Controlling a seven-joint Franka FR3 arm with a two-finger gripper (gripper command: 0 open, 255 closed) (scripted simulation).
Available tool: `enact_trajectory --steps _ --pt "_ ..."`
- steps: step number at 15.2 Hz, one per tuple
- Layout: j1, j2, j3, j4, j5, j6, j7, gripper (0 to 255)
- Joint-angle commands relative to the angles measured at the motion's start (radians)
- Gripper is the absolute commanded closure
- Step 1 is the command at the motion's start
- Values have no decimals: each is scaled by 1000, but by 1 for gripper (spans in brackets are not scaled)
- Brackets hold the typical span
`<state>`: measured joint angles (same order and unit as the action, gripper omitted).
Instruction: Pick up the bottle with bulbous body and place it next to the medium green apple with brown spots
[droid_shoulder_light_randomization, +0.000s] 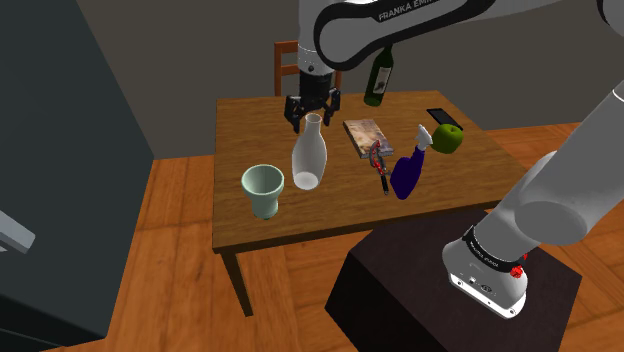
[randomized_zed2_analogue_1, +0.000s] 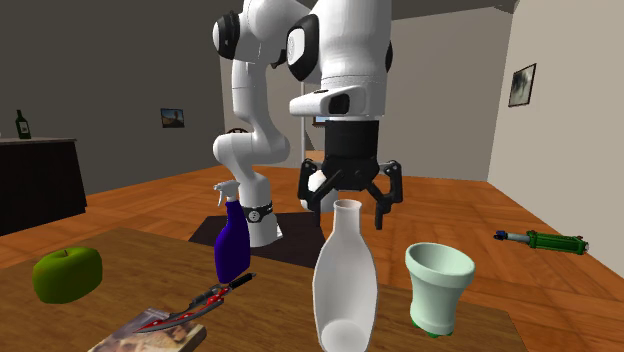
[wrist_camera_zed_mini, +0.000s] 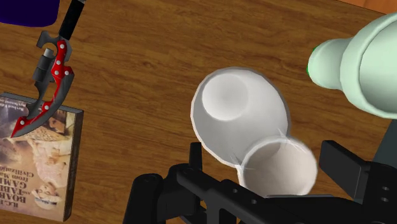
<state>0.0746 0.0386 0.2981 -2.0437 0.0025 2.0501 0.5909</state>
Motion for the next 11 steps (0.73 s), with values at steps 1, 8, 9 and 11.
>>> enact_trajectory --steps 1,8,9,11 --pt "0 0 0 0 0 0 0 0" --pt "0 0 0 0 0 0 0 255" --pt "0 0 0 0 0 0 0 255" --pt "0 0 0 0 0 0 0 255"
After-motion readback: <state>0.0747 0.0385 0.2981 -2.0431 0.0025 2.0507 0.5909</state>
